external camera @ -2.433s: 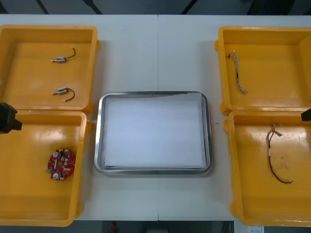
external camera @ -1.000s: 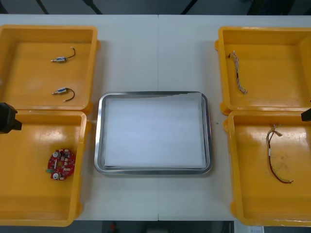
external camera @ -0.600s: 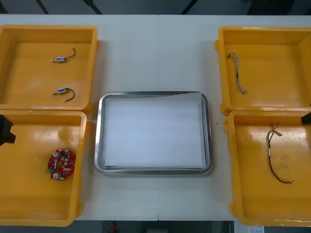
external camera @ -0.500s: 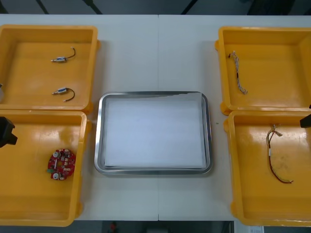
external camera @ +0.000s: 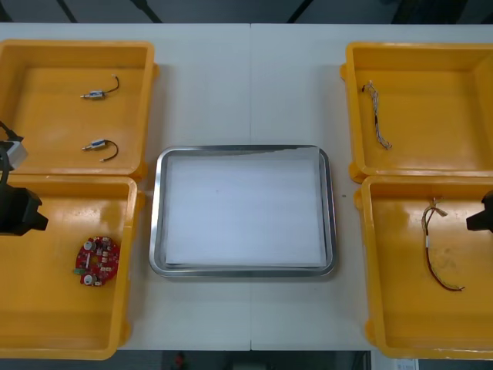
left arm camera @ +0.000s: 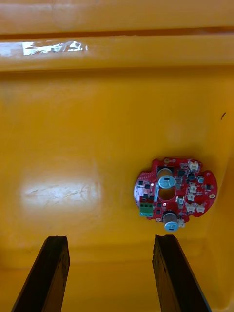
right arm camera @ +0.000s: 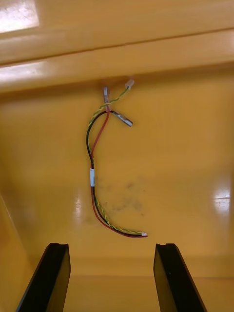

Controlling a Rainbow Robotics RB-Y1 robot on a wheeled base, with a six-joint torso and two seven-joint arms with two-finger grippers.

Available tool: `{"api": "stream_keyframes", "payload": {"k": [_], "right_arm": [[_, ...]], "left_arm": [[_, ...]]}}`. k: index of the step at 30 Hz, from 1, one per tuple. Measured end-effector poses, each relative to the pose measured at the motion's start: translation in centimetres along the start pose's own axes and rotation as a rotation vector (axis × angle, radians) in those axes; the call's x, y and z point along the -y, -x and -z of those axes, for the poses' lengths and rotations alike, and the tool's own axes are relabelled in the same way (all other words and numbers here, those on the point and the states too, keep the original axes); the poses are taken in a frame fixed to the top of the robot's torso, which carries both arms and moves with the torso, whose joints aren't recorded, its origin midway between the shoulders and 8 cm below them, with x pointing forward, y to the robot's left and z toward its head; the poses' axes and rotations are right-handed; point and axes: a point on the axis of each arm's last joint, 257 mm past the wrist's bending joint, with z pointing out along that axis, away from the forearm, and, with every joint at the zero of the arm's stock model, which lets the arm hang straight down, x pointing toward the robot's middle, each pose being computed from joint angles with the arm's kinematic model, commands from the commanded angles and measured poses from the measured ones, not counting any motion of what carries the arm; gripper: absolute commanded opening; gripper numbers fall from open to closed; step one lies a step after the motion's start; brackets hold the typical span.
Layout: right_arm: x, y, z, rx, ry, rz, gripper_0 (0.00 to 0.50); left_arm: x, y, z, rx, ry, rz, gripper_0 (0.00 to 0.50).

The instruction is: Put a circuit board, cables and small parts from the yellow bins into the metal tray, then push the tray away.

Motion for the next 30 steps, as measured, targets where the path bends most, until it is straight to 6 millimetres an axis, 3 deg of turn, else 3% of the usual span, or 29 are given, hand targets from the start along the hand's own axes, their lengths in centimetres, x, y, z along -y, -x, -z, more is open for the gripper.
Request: {"api": "stream_keyframes", "payload": {"k": [6, 13, 21, 30], "right_arm": [[0.3, -0.4, -1.2, 0.004, -0.021, -0.004, 0.500], [0.8, -0.8, -3.7, 0.024, -0.089, -0.003, 0.500], [-0.7, -1.8, -6.9, 0.033, -0.113, 0.025, 0.500], [-1.9, -2.8, -9.2, 0.018, -0.093, 0.030, 0.500]], "left_arm": [[1.4, 1.1, -1.4, 0.053, -0.061, 0.013, 0.500], [1.4, 0.1, -3.5, 0.039, -0.075, 0.027, 0.500], [1.5, -0.1, -4.0, 0.043, -0.072, 0.040, 0.500], [1.0, -1.0, -6.3, 0.048, -0.011, 0.275, 0.500]]}}
